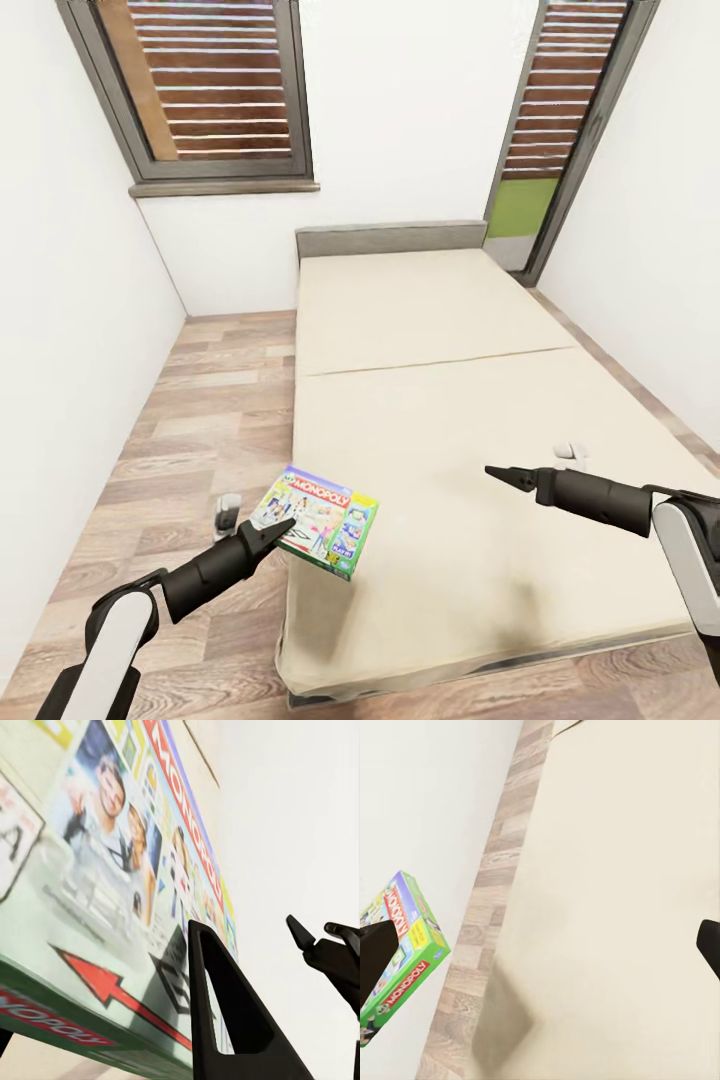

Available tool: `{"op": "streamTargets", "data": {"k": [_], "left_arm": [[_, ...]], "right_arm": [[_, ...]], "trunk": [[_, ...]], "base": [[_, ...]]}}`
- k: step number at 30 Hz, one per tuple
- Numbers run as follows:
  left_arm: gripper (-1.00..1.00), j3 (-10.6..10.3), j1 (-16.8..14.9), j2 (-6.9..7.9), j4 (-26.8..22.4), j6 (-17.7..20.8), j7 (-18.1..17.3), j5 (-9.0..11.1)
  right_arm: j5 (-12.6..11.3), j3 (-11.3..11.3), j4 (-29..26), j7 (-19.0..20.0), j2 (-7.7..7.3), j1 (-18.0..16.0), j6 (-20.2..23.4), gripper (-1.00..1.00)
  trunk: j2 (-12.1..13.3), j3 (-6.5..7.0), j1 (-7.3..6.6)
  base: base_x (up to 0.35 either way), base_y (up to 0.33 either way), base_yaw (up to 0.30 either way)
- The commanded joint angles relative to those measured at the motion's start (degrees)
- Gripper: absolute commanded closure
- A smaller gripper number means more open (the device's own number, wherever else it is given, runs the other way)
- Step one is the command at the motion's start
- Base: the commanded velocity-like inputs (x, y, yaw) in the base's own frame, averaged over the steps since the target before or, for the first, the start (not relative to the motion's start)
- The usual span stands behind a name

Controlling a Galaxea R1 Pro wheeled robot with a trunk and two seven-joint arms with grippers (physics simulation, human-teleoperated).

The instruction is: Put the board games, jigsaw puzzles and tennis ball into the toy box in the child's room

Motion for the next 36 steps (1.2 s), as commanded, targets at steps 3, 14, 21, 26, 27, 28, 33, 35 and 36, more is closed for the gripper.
{"op": "streamTargets", "data": {"k": [3,14,21,26,27,28,33,35,36], "left_arm": [[1.00,0.05,0.21,-0.12,-0.02,0.00,-0.49,-0.13],[1.00,0.26,0.52,-0.21,-0.19,-1.00,-0.46,0.08],[1.00,0.27,0.76,-0.21,-0.28,-1.79,-0.58,0.15],[1.00,0.34,0.85,-0.18,-0.31,-1.98,-0.84,0.18],[1.00,0.34,0.85,-0.18,-0.31,-1.98,-0.84,0.18],[1.00,0.38,0.90,-0.15,-0.32,-2.05,-0.93,0.18],[1.00,0.37,0.95,-0.13,-0.32,-2.11,-0.98,0.18],[1.00,0.36,0.96,-0.12,-0.32,-2.14,-1.00,0.19],[1.00,0.36,0.96,-0.12,-0.32,-2.14,-1.00,0.19]], "right_arm": [[0.26,-0.02,-0.01,0.43,0.02,-0.02,0.29,-1.00],[0.25,-0.61,-0.01,-0.02,0.17,-0.01,0.07,-1.00],[0.06,-0.37,-0.03,0.36,0.18,0.00,0.33,-1.00],[-0.02,-0.10,-0.05,0.48,0.19,0.00,0.36,-1.00],[-0.02,-0.10,-0.05,0.48,0.19,0.00,0.36,-1.00],[-0.04,-0.01,-0.03,0.51,0.16,0.00,0.36,-1.00],[-0.10,0.08,-0.03,0.58,0.09,0.00,0.36,-1.00],[-0.12,0.08,-0.04,0.61,-0.01,0.00,0.36,-1.00],[-0.12,0.08,-0.04,0.61,-0.01,0.00,0.36,-1.00]], "trunk": [[1.20,0.51,-0.67],[5.61,2.48,-3.09],[8.42,3.74,-4.62],[10.42,4.63,-5.72],[10.82,4.81,-5.94],[11.23,4.99,-6.16],[13.23,5.90,-7.26],[14.03,6.29,-7.70],[14.43,6.48,-7.92]], "base": [[0.000,0.000,0.000],[0.000,0.000,0.000],[0.000,0.000,0.000],[0.000,0.000,0.000],[0.000,0.000,0.000],[0.000,0.000,0.000],[0.000,0.000,0.000],[0.000,0.000,0.000],[0.000,0.000,0.000]]}}
